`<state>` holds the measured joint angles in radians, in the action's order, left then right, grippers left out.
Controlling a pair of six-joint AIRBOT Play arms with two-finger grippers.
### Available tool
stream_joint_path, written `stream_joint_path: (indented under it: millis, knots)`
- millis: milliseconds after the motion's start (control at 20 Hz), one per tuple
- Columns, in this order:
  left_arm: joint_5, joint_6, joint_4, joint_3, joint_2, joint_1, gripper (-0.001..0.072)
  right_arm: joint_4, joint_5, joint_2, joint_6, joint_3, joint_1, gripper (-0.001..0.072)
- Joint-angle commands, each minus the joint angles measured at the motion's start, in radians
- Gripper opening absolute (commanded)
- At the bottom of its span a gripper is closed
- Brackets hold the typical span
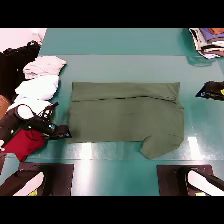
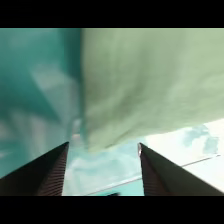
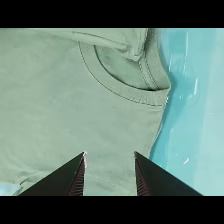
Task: Fold the shirts.
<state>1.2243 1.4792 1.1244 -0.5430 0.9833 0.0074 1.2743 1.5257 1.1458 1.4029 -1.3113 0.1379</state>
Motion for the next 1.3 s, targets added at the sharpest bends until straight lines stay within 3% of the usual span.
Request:
stream_joint_path:
  millis: [0, 200, 250, 300, 350, 600, 650, 700, 850, 950, 1150, 1200, 1250]
  knots:
    - [-0.069, -0.021, -0.097, 0.075, -0.021, 0.000, 0.0504, 0.000, -0.003, -0.035, 0.000, 0.000, 0.001, 0.0358]
    - [-0.085, -0.021, -0.123, 0.099, -0.021, -0.002, 0.0502, -0.001, 0.013, -0.037, 0.003, 0.000, 0.001, 0.0358]
    - [-0.091, -0.021, -0.136, 0.098, -0.021, -0.002, 0.0428, 0.000, 0.027, -0.037, 0.003, 0.000, 0.001, 0.0358]
    - [-0.097, -0.036, -0.148, 0.098, -0.021, -0.002, 0.0114, 0.001, 0.044, -0.037, 0.003, 0.001, 0.001, 0.0358]
    - [-0.098, -0.068, -0.164, 0.093, -0.021, -0.002, 0.0027, 0.013, 0.060, -0.038, 0.003, 0.012, 0.002, 0.0358]
    - [-0.056, -0.084, -0.165, -0.012, -0.021, -0.002, 0.0023, 0.092, 0.060, -0.132, 0.003, 0.330, 0.002, 0.0376]
    - [-0.053, -0.085, -0.165, -0.028, -0.021, -0.002, 0.0023, 0.087, 0.054, -0.152, 0.003, 0.417, 0.011, 0.0461]
    - [-0.053, -0.085, -0.167, -0.039, -0.021, -0.002, 0.0023, 0.081, 0.053, -0.167, 0.003, 0.494, 0.022, 0.0501]
    - [-0.057, -0.085, -0.167, -0.047, -0.021, -0.002, 0.0024, 0.079, 0.040, -0.203, 0.011, 0.692, 0.075, 0.0500]
    - [-0.062, -0.085, -0.167, -0.047, -0.021, -0.002, 0.0024, 0.061, 0.014, -0.214, 0.011, 0.774, 0.100, 0.0449]
    - [-0.073, -0.085, -0.167, -0.047, -0.021, -0.002, 0.0024, -0.091, -0.084, -0.160, 0.008, 0.842, 0.107, 0.0448]
    - [-0.072, -0.085, -0.167, -0.047, -0.021, -0.002, 0.0024, -0.119, -0.110, -0.140, 0.001, 0.841, 0.107, 0.0432]
    - [-0.072, -0.085, -0.167, -0.047, -0.021, -0.002, 0.0024, -0.134, -0.134, -0.123, -0.002, 0.838, 0.107, 0.0367]
